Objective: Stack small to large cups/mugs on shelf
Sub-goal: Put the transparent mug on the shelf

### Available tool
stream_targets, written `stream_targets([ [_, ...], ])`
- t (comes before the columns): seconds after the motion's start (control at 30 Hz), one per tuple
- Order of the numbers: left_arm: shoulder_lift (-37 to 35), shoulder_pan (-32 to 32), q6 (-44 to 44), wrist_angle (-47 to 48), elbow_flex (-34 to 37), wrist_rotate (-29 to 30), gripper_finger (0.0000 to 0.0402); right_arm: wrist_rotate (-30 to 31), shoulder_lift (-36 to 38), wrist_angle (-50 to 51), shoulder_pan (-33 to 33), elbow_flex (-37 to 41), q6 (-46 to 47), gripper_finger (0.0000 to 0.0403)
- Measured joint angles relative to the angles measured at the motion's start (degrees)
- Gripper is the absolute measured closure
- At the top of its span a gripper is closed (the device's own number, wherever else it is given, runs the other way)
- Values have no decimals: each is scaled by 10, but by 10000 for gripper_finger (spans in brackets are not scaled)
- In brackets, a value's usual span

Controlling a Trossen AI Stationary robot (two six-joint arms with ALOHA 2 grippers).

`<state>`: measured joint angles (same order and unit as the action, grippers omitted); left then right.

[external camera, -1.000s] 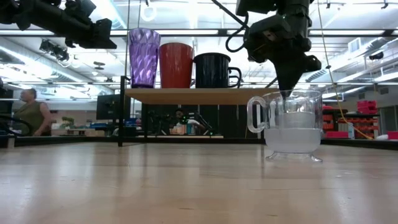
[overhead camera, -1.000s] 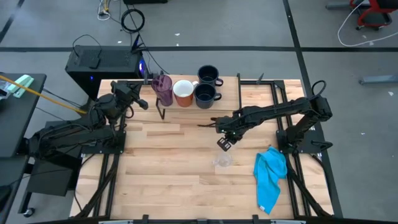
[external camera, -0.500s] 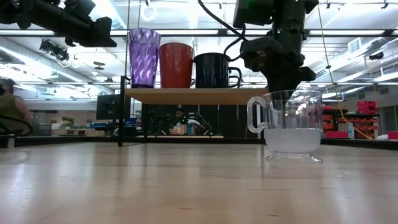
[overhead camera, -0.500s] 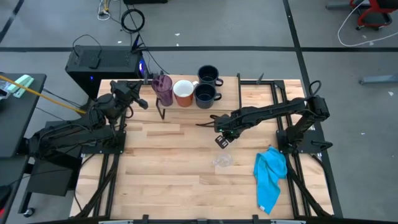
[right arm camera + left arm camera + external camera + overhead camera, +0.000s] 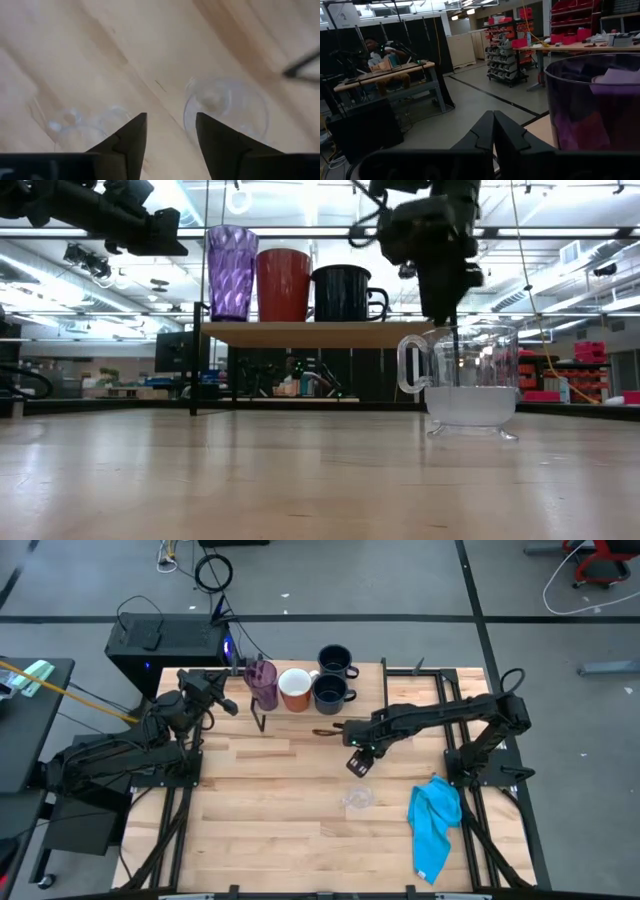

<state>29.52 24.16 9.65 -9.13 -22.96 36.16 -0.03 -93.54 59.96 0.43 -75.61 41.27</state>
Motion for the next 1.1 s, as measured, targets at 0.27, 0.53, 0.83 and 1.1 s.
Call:
stream_targets([
  [0.27,0,0,0,0,0,0,382,10,0,13,11,-31,-428,227],
  [0.53,0,0,1,0,0,0,380,76,-6,13,32,-2,-659,241],
  [0.83,0,0,0,-4,0,0,388,120,-50,3,27,4,-727,259],
  [1.1,0,0,0,-1,0,0,379,146,-85,-4,26,4,-781,270],
])
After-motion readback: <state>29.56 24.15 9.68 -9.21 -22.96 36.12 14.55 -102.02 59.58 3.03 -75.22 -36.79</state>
